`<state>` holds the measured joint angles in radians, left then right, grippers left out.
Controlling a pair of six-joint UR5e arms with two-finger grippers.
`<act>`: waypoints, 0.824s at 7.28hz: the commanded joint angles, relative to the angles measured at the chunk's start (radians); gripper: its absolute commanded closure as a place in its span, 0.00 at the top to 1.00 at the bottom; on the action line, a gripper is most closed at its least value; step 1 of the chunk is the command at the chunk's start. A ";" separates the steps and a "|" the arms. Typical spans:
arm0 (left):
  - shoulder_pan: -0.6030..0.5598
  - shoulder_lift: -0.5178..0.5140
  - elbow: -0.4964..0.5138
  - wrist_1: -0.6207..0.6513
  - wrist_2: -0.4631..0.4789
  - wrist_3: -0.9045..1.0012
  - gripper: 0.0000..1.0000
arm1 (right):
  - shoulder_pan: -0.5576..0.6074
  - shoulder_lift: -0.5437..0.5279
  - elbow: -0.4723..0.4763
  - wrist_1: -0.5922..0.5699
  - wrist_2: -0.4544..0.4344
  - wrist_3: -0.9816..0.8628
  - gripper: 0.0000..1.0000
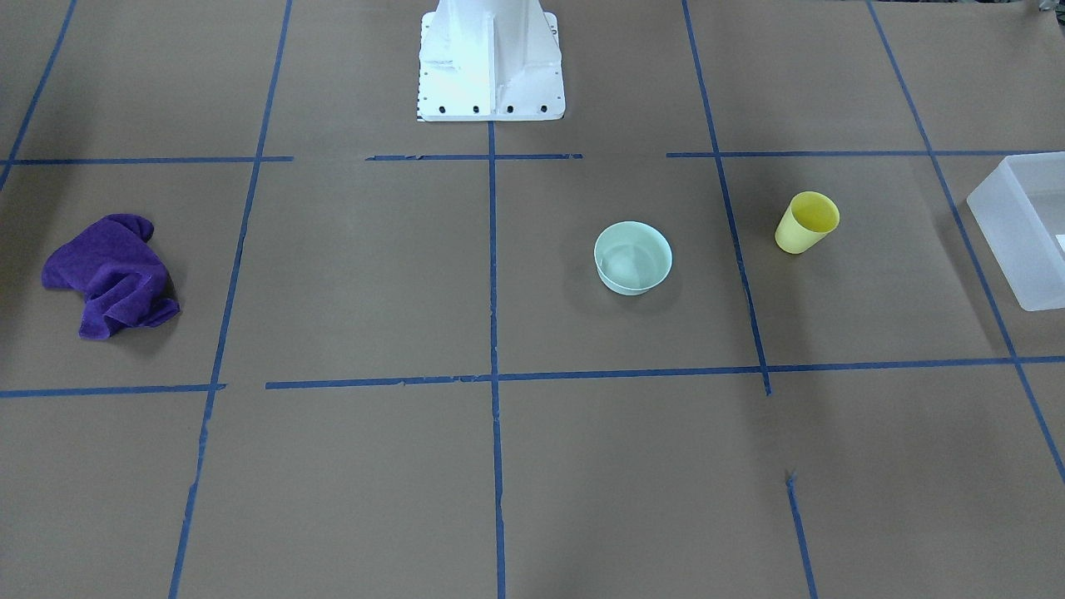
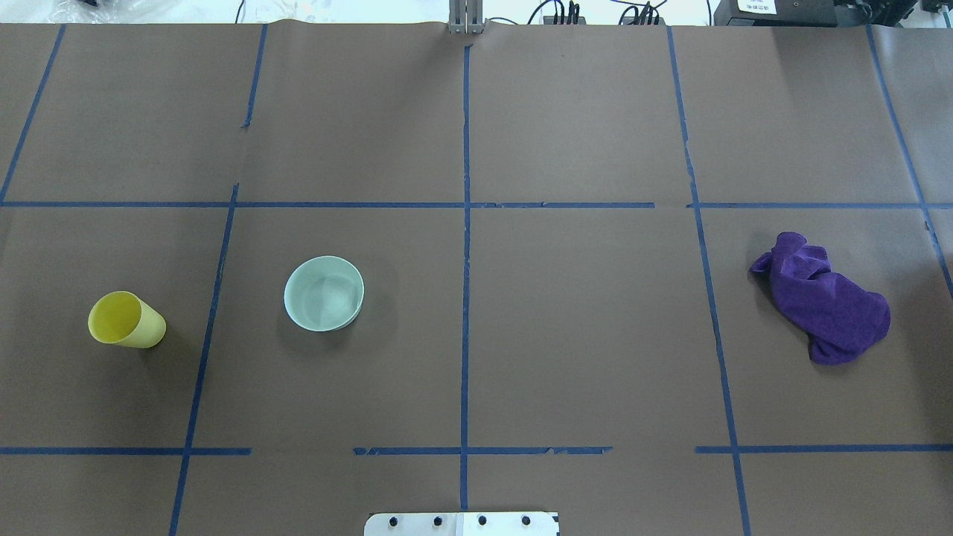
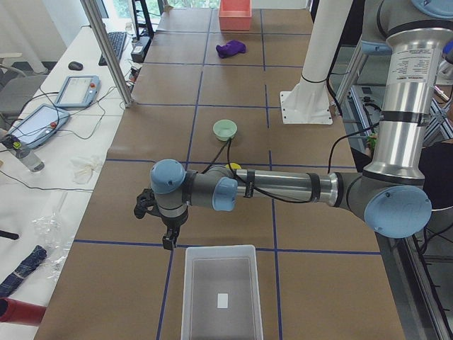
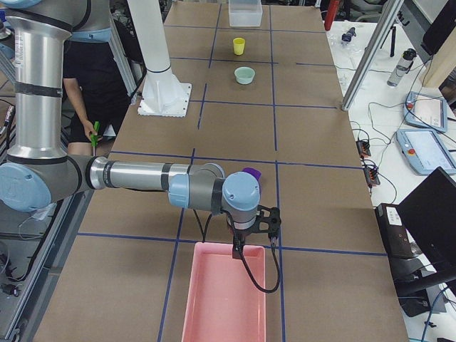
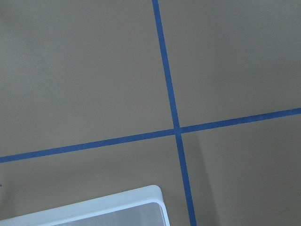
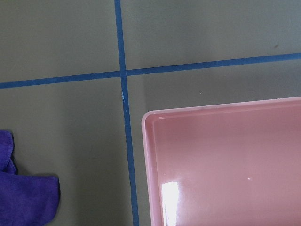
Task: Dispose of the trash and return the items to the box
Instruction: 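Move the left gripper toward the yellow cup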
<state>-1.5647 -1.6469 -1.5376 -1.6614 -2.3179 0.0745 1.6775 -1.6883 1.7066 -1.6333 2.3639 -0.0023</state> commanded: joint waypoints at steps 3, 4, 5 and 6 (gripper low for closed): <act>0.003 -0.022 -0.060 -0.040 0.002 -0.004 1.00 | -0.001 0.004 0.002 0.003 0.002 0.005 1.00; 0.030 -0.027 -0.161 -0.043 0.006 -0.004 1.00 | -0.001 0.004 0.005 0.003 0.003 0.005 1.00; 0.046 -0.033 -0.200 -0.069 0.002 0.001 1.00 | -0.001 0.006 0.010 0.004 0.008 0.007 1.00; 0.069 -0.042 -0.206 -0.118 -0.021 -0.024 1.00 | -0.001 0.010 0.011 0.004 0.008 0.007 1.00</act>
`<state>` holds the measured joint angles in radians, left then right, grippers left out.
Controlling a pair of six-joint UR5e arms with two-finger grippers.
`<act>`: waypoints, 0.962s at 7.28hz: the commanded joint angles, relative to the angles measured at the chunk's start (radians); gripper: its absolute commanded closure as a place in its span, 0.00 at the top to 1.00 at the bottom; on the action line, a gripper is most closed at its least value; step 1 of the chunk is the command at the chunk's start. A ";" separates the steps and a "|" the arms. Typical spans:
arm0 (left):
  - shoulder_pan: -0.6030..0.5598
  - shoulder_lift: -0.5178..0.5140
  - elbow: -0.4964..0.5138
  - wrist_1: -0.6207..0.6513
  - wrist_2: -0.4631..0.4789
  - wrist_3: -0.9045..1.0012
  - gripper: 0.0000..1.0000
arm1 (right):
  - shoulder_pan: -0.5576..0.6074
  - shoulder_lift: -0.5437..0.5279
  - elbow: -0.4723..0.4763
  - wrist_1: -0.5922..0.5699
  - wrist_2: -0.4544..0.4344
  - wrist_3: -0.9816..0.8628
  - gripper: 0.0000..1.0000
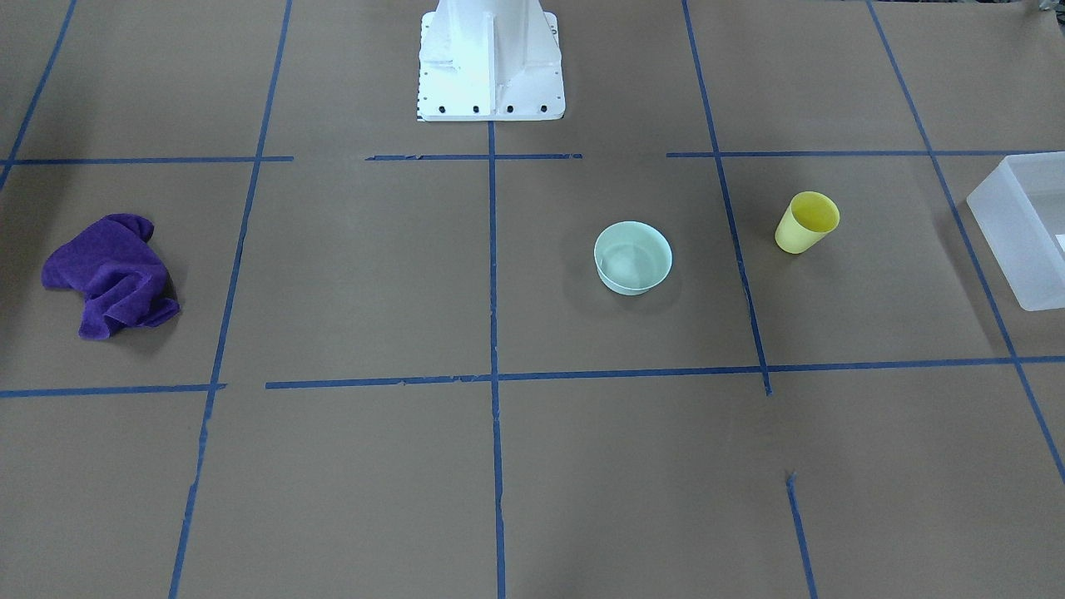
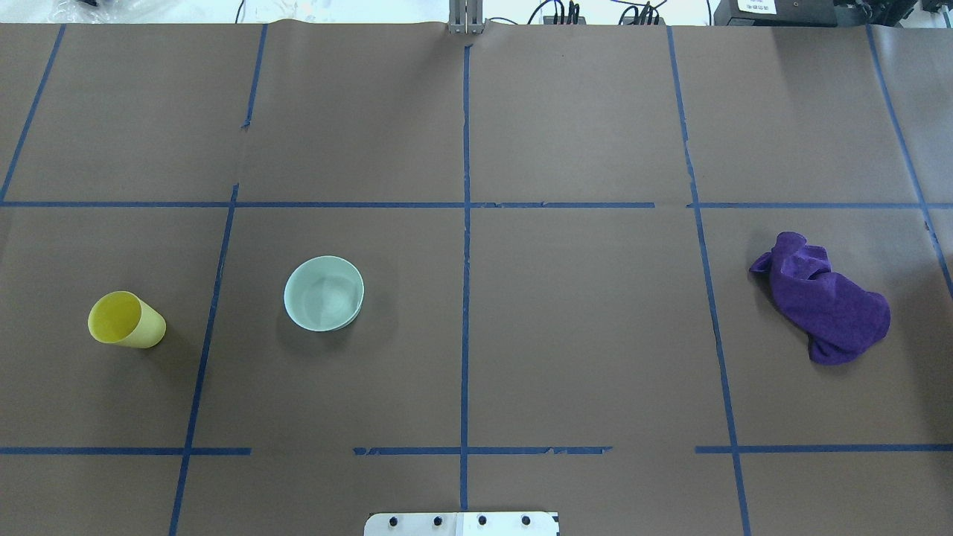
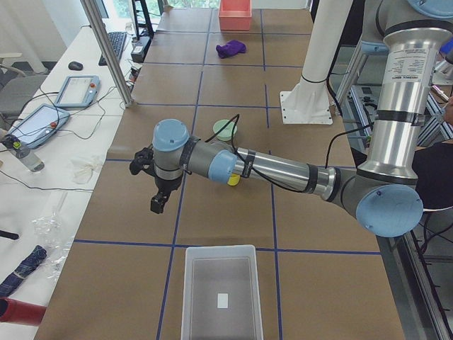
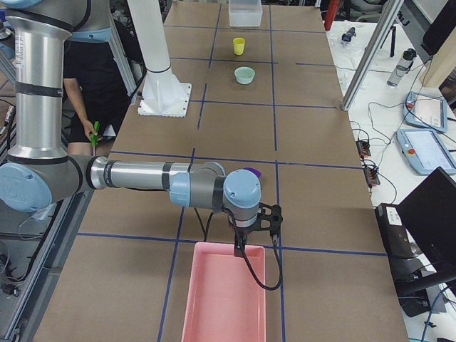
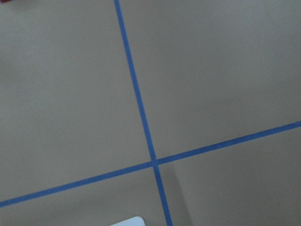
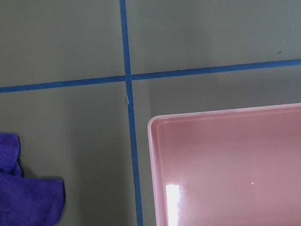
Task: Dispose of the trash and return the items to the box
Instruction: 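Move the left gripper toward the yellow cup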
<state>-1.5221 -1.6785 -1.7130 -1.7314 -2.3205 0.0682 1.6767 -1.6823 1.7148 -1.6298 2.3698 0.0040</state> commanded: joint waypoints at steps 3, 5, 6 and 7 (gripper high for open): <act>0.163 -0.055 -0.063 -0.074 -0.046 -0.149 1.00 | 0.000 0.024 0.014 0.028 -0.003 -0.004 1.00; 0.204 -0.072 -0.057 -0.062 -0.049 -0.163 1.00 | -0.015 0.027 0.031 0.041 0.000 -0.001 1.00; 0.233 -0.063 -0.068 -0.066 -0.033 -0.188 1.00 | -0.015 0.015 0.020 0.050 -0.001 0.001 1.00; 0.264 -0.031 -0.104 -0.073 0.001 -0.279 1.00 | -0.018 0.009 0.017 0.051 0.000 0.002 1.00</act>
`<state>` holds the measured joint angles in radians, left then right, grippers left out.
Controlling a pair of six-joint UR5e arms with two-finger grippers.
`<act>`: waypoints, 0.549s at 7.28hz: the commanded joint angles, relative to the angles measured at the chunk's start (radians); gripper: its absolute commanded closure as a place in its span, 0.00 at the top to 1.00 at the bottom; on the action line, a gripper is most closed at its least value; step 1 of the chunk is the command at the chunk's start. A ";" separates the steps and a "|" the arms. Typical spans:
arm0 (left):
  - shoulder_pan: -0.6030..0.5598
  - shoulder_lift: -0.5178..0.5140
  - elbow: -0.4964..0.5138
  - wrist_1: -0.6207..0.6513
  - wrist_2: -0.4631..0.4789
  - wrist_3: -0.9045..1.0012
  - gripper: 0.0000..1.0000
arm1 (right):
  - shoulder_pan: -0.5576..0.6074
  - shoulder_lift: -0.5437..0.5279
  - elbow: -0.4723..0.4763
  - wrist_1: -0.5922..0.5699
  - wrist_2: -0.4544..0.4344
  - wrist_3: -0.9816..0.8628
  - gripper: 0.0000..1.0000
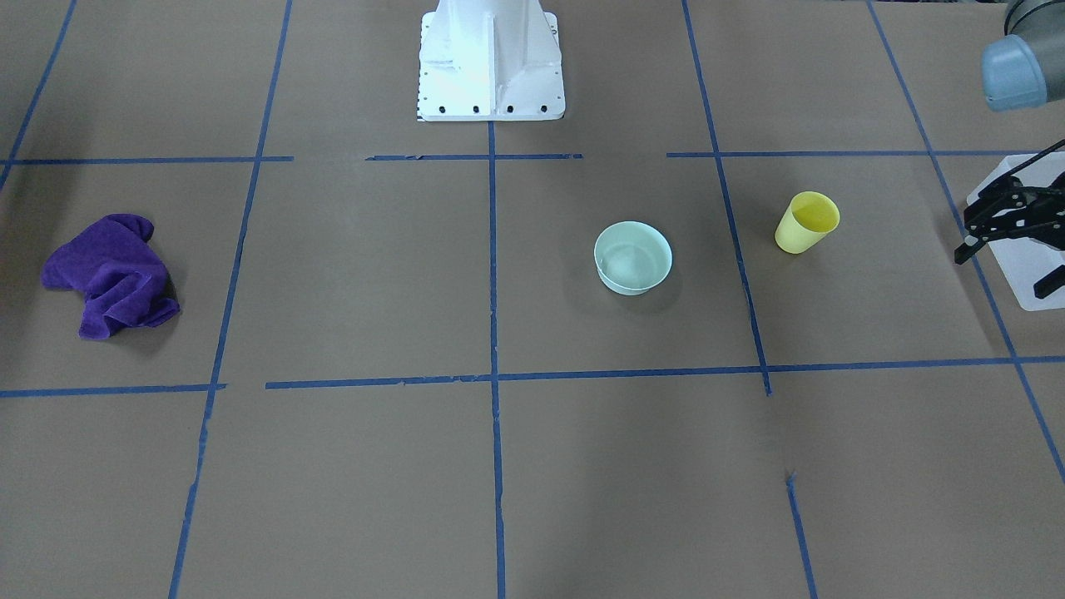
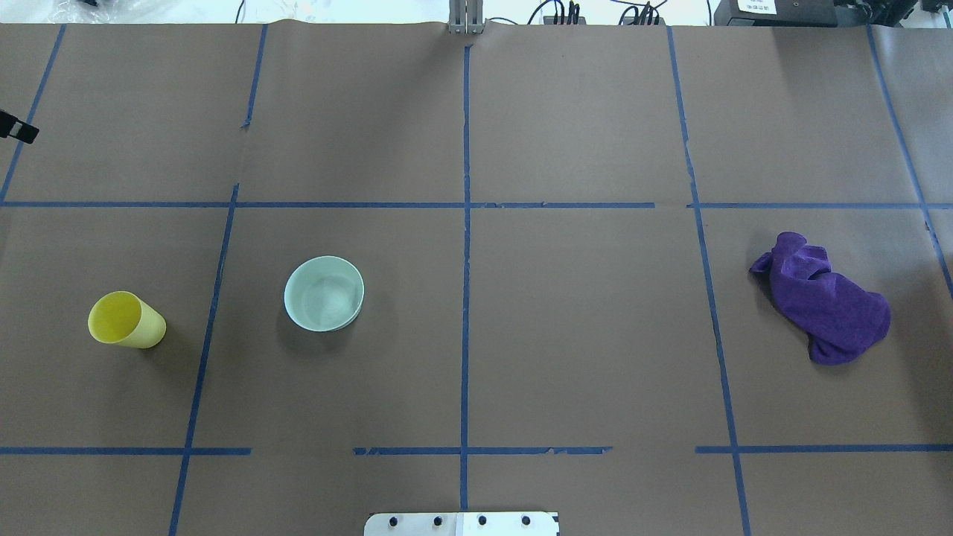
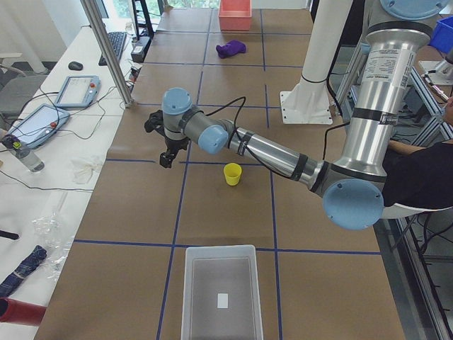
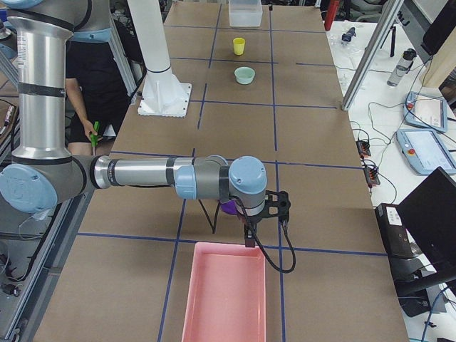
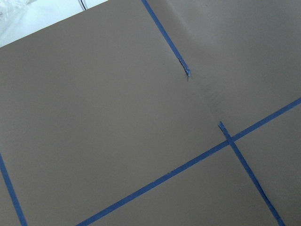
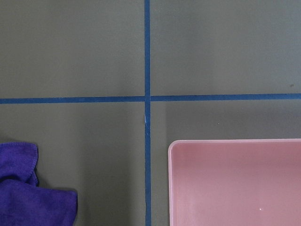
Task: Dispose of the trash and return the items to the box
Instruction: 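Move the left gripper toward the yellow cup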
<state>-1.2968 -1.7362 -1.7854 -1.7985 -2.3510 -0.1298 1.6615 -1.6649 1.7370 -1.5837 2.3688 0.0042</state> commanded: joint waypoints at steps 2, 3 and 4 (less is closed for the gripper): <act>0.160 0.122 -0.162 -0.005 0.186 -0.213 1.00 | -0.003 -0.009 -0.007 0.024 0.000 -0.003 1.00; 0.181 0.176 -0.196 -0.010 0.190 -0.253 1.00 | -0.005 -0.009 -0.002 0.024 0.012 0.005 1.00; 0.195 0.249 -0.209 -0.091 0.190 -0.307 1.00 | -0.005 -0.007 -0.005 0.024 0.070 0.005 1.00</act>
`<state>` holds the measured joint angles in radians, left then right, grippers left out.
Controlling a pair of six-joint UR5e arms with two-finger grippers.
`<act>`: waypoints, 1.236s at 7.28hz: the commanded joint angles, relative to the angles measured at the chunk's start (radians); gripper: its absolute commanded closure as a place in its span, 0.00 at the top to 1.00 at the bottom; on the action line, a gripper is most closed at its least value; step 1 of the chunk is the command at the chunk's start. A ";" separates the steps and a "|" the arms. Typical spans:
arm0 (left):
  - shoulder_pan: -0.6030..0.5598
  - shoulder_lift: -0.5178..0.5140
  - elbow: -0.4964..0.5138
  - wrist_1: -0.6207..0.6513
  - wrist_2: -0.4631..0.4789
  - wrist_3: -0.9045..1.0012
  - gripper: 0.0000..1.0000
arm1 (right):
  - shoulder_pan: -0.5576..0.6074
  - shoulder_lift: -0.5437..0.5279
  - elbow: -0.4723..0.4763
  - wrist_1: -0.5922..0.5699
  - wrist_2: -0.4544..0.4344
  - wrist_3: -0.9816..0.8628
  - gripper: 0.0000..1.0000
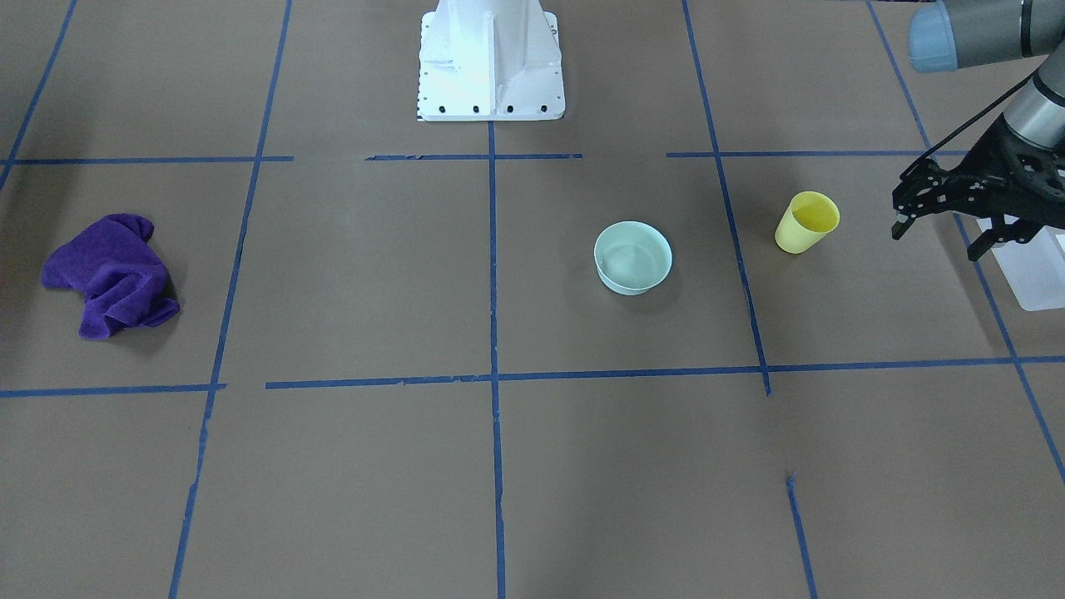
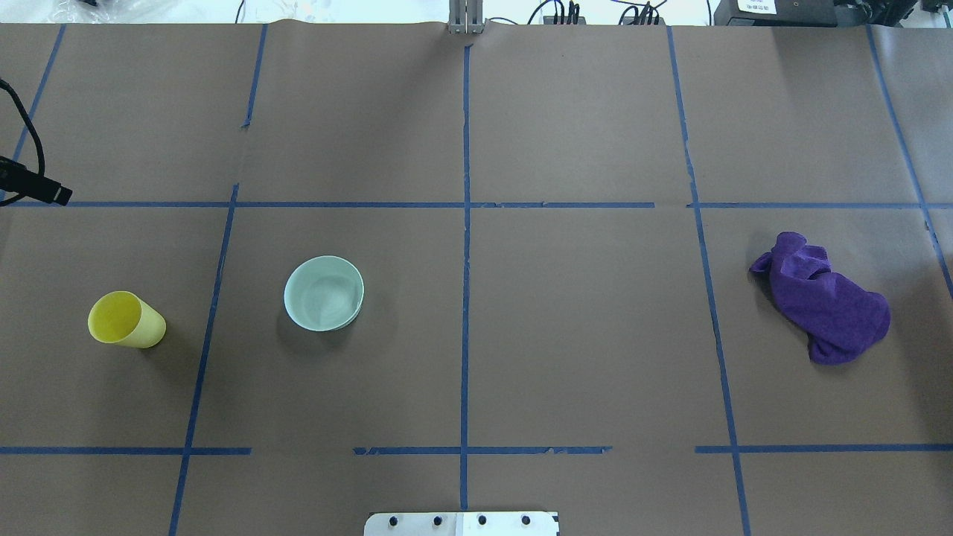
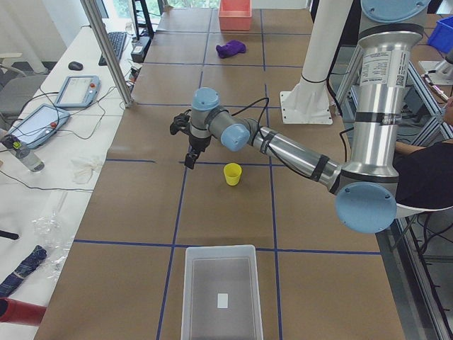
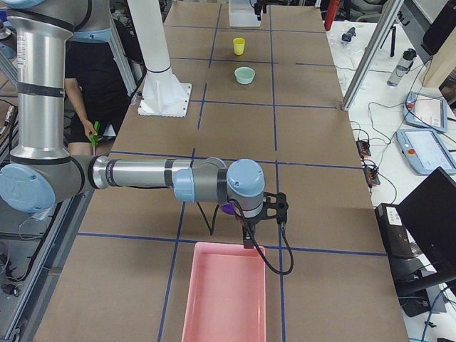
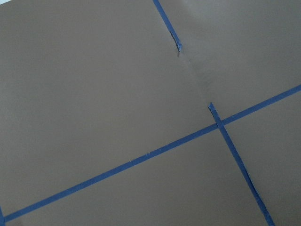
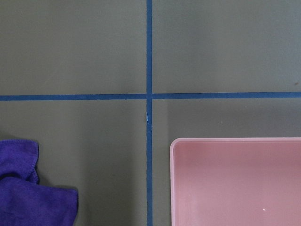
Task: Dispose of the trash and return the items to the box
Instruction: 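Move the left gripper toward the yellow cup, then lower the left gripper and grasp the yellow cup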
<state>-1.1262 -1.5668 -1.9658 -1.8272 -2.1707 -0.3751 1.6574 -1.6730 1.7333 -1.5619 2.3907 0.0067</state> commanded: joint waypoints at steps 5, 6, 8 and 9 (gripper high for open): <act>0.246 0.130 0.097 -0.364 0.095 -0.472 0.97 | -0.002 0.012 0.003 -0.003 0.061 0.001 1.00; 0.247 0.125 0.096 -0.365 0.095 -0.470 0.97 | -0.002 0.012 0.003 -0.006 0.061 0.001 1.00; 0.259 0.128 0.090 -0.365 0.095 -0.463 0.98 | -0.002 0.012 0.002 -0.009 0.061 0.003 1.00; 0.267 0.134 0.081 -0.366 0.094 -0.461 0.99 | -0.002 0.012 0.000 -0.009 0.061 0.003 1.00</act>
<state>-0.8683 -1.4377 -1.8788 -2.1915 -2.0761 -0.8389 1.6552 -1.6614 1.7347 -1.5699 2.4513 0.0090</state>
